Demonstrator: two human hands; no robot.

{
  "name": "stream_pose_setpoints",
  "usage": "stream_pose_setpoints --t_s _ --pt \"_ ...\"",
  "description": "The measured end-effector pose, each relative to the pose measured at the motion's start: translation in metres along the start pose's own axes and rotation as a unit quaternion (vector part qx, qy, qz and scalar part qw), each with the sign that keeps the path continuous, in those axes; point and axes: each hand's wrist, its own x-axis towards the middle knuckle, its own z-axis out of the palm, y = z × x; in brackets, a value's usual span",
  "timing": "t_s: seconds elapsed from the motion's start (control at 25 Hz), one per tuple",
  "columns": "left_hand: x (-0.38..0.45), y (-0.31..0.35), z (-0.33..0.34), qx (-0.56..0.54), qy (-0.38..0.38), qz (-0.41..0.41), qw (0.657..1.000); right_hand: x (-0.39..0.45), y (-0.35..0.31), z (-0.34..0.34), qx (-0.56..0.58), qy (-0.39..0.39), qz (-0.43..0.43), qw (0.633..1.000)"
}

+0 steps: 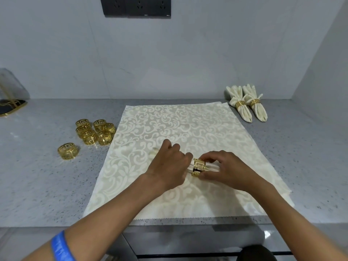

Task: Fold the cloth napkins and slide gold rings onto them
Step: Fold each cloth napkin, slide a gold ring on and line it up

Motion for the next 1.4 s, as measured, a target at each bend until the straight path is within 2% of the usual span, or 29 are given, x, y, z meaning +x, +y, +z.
stream_pose_setpoints --t_s 0.12,0.2,0.32,0.44,0.56,0.68,0.8,0.92,1.2,1.4 --pt "0.01 -0.014 -0.018 -0.097 -0.101 0.018 0.99 -0.001 0.002 0.001 0.049 -0.032 0.0 0.998" --pt "0.011 -0.022 -0.022 -0.112 -0.143 0.041 0.983 -0.005 0.005 0.001 0.013 -0.023 -0.006 1.0" --pt "0.006 -0.032 -0.016 -0.126 -0.118 0.071 0.982 -0.016 0.014 0.001 -0.05 0.043 -0.022 0.998" --pt "0.001 -0.035 -0.012 -0.096 -0.09 0.072 0.989 -0.021 0.018 0.004 -0.091 0.072 -0.067 0.991" --pt "-0.003 -0.036 -0.015 -0.141 -0.116 0.047 0.982 -0.017 0.018 0.011 -0.149 0.09 -0.108 0.979" --pt "-0.005 -0.042 -0.023 -0.177 -0.133 0.018 0.975 -0.017 0.019 0.015 -0.152 0.115 -0.105 0.976" --pt "-0.001 -0.022 -0.024 -0.133 -0.092 0.031 0.986 -0.018 0.018 0.018 -0.143 0.119 -0.098 0.978" --pt "0.011 0.007 -0.019 -0.095 -0.098 0.022 0.99 -0.019 0.016 0.016 -0.128 0.123 -0.095 0.98" --pt "0.004 -0.011 -0.018 -0.013 -0.088 0.035 0.995 -0.021 0.016 0.017 -0.111 0.109 -0.074 0.985" --pt "0.003 -0.015 -0.014 0.007 -0.072 0.054 0.996 -0.031 0.003 0.018 -0.098 0.096 -0.033 0.99"
